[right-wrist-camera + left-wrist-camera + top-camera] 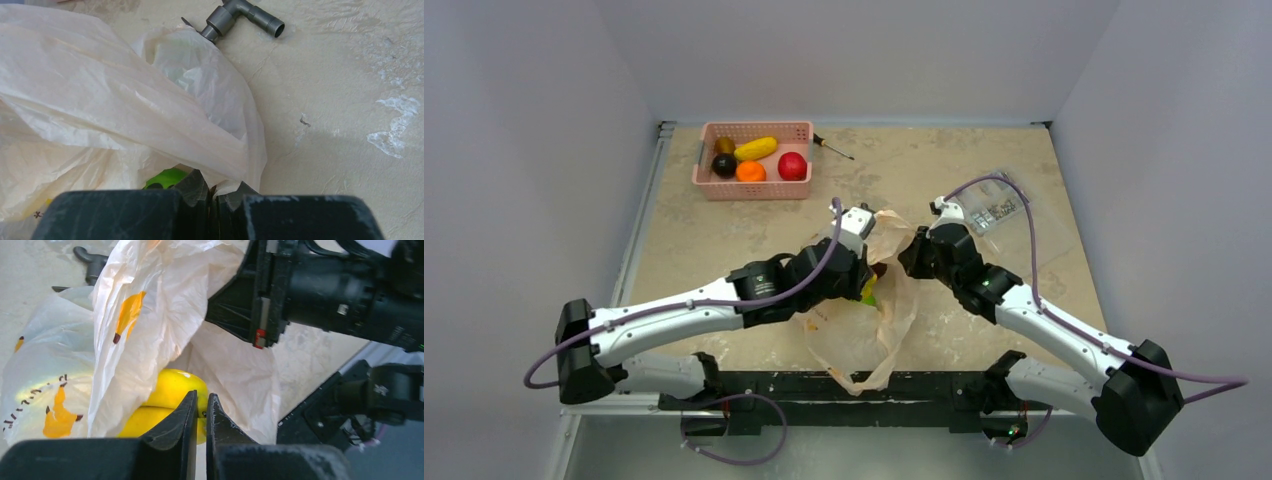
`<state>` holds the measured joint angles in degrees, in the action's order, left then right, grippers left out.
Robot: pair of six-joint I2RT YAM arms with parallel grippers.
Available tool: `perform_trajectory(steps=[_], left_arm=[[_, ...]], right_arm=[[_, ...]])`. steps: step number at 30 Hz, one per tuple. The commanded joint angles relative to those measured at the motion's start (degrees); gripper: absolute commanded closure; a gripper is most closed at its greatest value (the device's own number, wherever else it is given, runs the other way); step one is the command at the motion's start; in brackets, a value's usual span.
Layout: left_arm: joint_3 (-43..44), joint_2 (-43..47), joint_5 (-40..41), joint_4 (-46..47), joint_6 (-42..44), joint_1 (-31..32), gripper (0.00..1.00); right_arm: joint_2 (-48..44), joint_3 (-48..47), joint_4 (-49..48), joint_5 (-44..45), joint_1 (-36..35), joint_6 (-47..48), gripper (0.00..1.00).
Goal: Take the fake fruits out of the plastic bag
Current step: Take out the fake fruit from the plastic bag, then place the fake fruit in the bin.
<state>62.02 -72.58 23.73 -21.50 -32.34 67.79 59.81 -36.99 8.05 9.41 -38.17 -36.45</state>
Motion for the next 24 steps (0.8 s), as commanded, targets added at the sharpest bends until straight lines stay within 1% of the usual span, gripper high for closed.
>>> perform_trajectory(steps=[1,5,7,9,11,14,16,19,23,24], left_arm=[[-2.3,7.8,-10.2,1.5,-2.7,0.0,1.00],[-4.3,14.9,-20.8,5.4,-6.2,-1.0,1.00],[-4.7,17.7,-24.2,7.0,-8.3,-1.8,1.00],[-4.9,19.9,-30.5,9.8,-10.3,-3.2,1.00],[-4.0,20.7,-34.8,11.2,-12.8,-5.1,1.00],[-0.3,21.5,-40.1,12.4,-14.2,-8.8,1.00],[2.7,21.3,-43.5,12.2,-14.5,-12.4,1.00],[9.0,19.4,-47.2,7.6,-13.9,-21.0,1.00],[14.3,15.7,-53.1,8.7,-16.1,-31.8,1.00],[15.9,14.5,-53.5,7.9,-15.5,-33.9,1.00]], right_arm=[[-1.3,-1.0,-1.6,0.0,0.2,0.6,0.99],[-1.3,-1.2,-1.0,-0.1,0.3,0.8,1.00],[-1.5,-1.3,-0.9,-0.2,0.3,0.9,1.00],[-1.7,-1.3,-0.7,-0.3,0.4,1.0,1.00],[-1.9,-1.4,-0.4,-0.3,0.3,1.0,1.00],[-2.1,-1.5,0.0,-0.2,0.3,1.2,1.00],[-2.1,-1.5,0.2,-0.1,0.3,1.3,1.00],[-2.2,-1.4,0.1,-0.4,0.3,1.3,1.00],[-1.9,-1.3,-0.1,-0.5,0.4,1.3,1.00],[-1.7,-1.3,-0.1,-0.5,0.4,1.3,1.00]])
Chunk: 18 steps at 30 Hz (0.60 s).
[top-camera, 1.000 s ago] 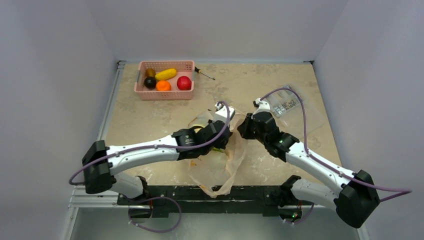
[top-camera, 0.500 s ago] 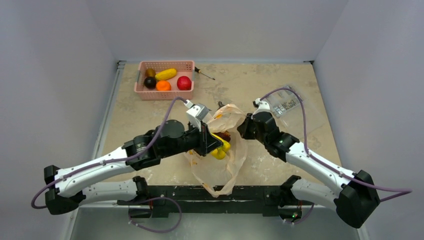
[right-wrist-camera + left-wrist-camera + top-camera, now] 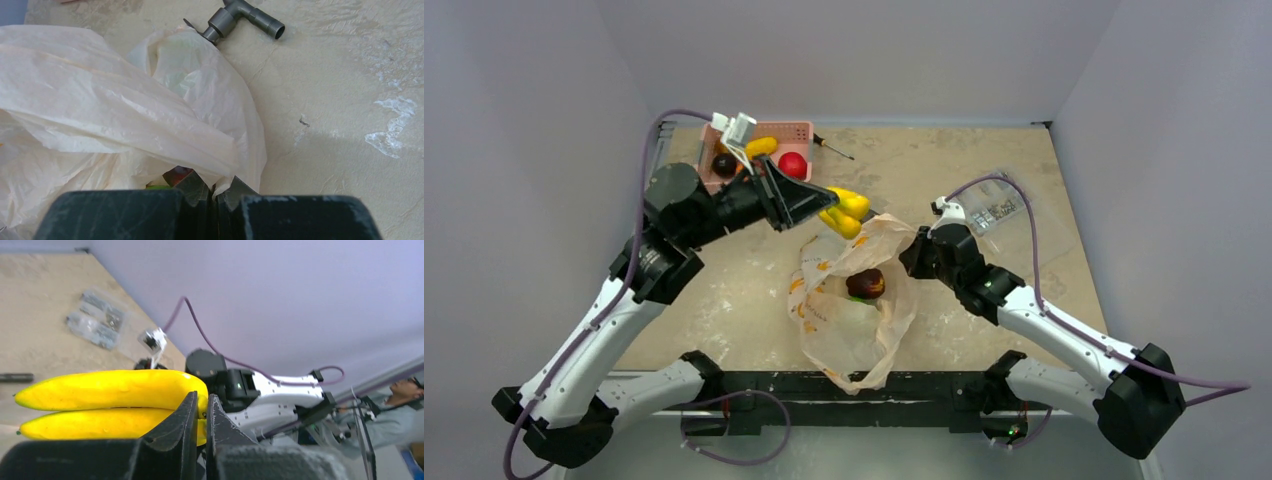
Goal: Take the fake fruits out of the plastic bag
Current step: Place the fake fruit in the bin.
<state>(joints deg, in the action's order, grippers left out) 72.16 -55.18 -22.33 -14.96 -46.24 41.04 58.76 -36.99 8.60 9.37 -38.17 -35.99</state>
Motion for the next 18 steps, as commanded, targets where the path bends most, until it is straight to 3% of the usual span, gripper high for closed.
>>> perform_trajectory(steps=[1,3,8,11,18], left_arm=[[8.2,-4.1,-5.9,-1.5,0.8,-8.6,1.00],[14.3,-7.5,-0.2,-9.8,8.1,-9.8,1.00],[17.3,-15.5,14.8,-14.4,18.1,-13.7,1.00],[12.5,-18.3,19.2,-6.3,22.4,-17.2,1.00],[6.7,-28.7,21.0,13.9,30.7,-22.5,1.00]], right_arm=[[-0.5,-1.4,-0.8,-0.5,0.4,1.0,1.00],[-0.3,-1.3,-0.8,-0.5,0.3,1.2,1.00],[1.2,-1.4,-1.9,-2.2,0.3,1.6,1.00],[2.1,-1.5,-2.7,-3.4,0.3,2.3,1.00],[1.4,-0.8,-3.8,-4.0,0.3,4.5,1.00]])
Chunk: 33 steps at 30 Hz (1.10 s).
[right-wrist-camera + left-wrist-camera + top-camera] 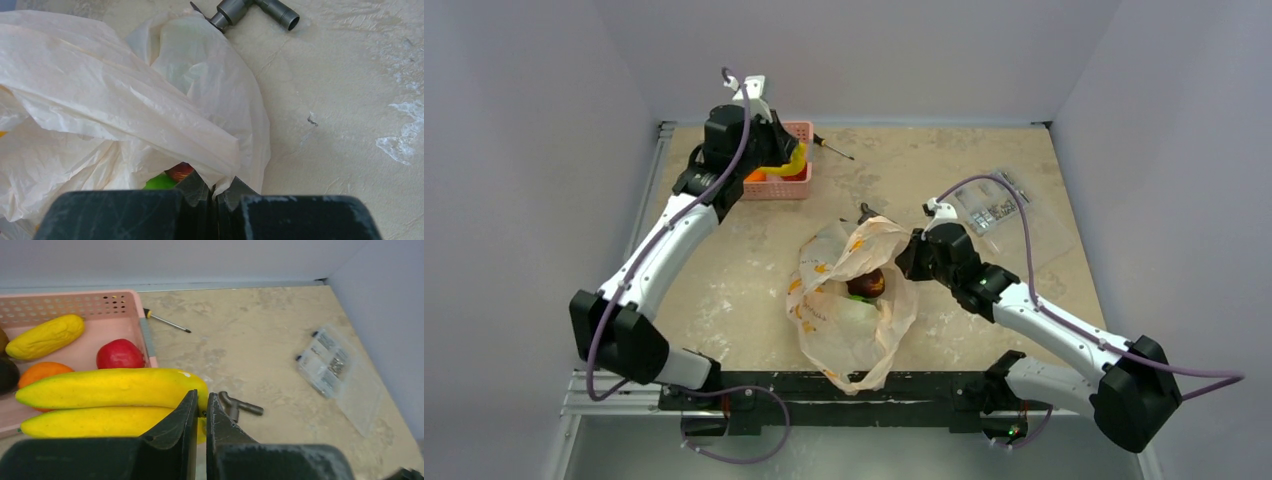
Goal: Take the fake fruits out of the plastic bag
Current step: Place the fake fruit in the bin.
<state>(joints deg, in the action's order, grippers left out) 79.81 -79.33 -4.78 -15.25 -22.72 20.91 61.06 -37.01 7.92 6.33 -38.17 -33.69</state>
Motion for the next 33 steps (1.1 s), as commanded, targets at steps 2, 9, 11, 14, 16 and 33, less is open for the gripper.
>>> perform_trajectory(steps=[2,9,11,14,16,33], left_arm=[[0.7,-9.5,2.9,17.6,6.9,-4.0,1.00],[11.1,-26.2,1.7,22.1,3.8,-7.6,1.00],[14.6,-29.4,2.1,23.0,3.6,-8.1,1.00],[19.5,-33.9,4.1,21.5,3.3,-8.4,0.98],[23.7,-36.2,4.6,17.5,2.3,-8.7,0.53],[-2.4,2.8,-14.1,-15.8,-10.0,-9.1,0.10]], right_arm=[[-0.8,-0.4,-3.6,-1.8,0.3,2.7,1.00],[1.7,0.0,-4.4,-2.0,0.4,3.9,1.00],[2.6,0.1,-5.1,-2.5,0.4,3.9,1.00],[4.2,-0.2,-5.9,-3.4,0.4,3.8,1.00],[5.3,-0.7,-5.9,-3.8,0.4,4.0,1.00],[2.6,-3.2,-2.5,-6.2,0.6,3.4,1.00]])
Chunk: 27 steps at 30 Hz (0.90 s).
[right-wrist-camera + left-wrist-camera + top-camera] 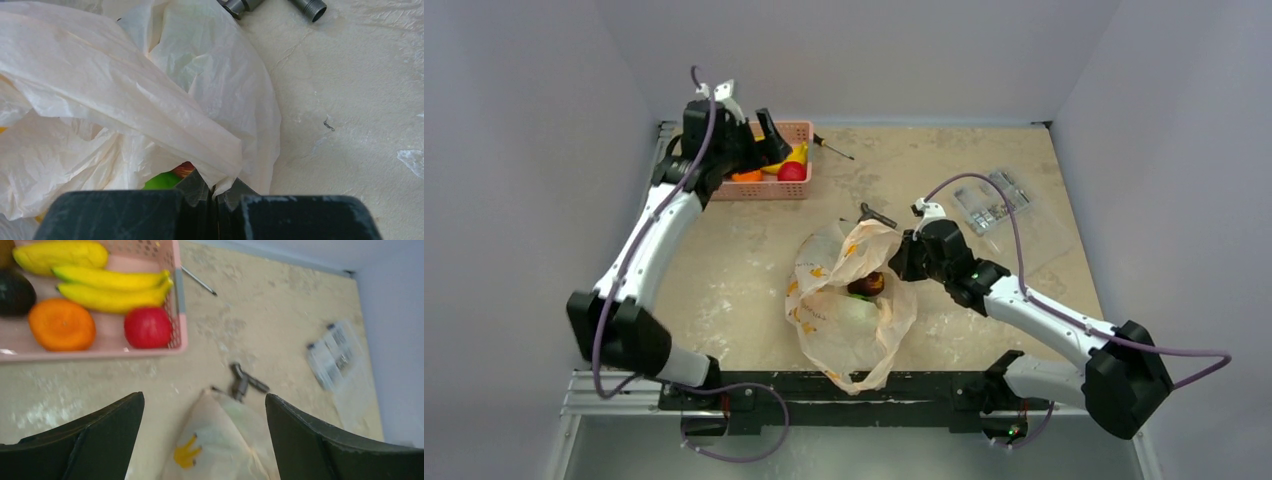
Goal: Take the fake fruits out of the plastic bag
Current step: Place the fake fruit in the bin, then take out the fake fruit from the plastic bag.
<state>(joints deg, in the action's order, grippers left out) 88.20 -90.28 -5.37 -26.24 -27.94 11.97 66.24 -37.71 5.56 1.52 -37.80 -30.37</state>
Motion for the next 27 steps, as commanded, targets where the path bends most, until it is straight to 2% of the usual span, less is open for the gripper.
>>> perform_trajectory(steps=[1,5,8,12,14,16,21,24,26,27], left_arm=[[-15.3,17.5,-15.4,-4.9,-5.3,-0.1,0.10],[-30.4,33.9,-19.3,-4.5,-8.1,0.6,0.14],[-39.8,45.6,-19.6,-3.4,-13.3,3.0,0.19],[-49.6,59.6,-15.3,-1.8,-20.3,11.6,0.30],[-54.7,63.7,-13.8,0.6,-23.9,16.1,0.38],[-57.9,66.8,-11.0,2.2,-27.5,20.4,0.42],[-60.1,67.1,-0.9,9.0,-29.8,33.4,0.48],[-55.8,59.2,6.6,13.0,-25.0,43.4,0.48],[-50.6,51.6,13.4,10.7,-21.0,49.2,0.47],[-47.3,48.0,19.7,7.9,-19.9,51.9,0.47]], right_arm=[[-2.9,-2.5,-0.1,-1.4,0.2,-0.2,1.00],[-3.9,-1.9,-0.2,-3.0,0.2,-2.6,1.00],[-5.3,0.3,-2.3,-4.2,0.3,-5.3,1.00],[-7.4,3.2,-5.2,-4.4,0.2,-9.3,1.00],[-8.2,3.5,-5.3,-3.8,0.2,-11.2,1.00],[-9.1,3.9,-6.9,-3.0,0.2,-13.9,1.00],[-9.5,4.1,-7.8,-2.8,0.2,-16.6,1.00],[-9.1,3.3,-6.5,-2.5,0.3,-17.2,1.00],[-9.3,3.2,-6.0,-2.9,0.2,-17.4,1.00],[-9.7,3.2,-5.8,-3.0,0.3,-17.4,1.00]])
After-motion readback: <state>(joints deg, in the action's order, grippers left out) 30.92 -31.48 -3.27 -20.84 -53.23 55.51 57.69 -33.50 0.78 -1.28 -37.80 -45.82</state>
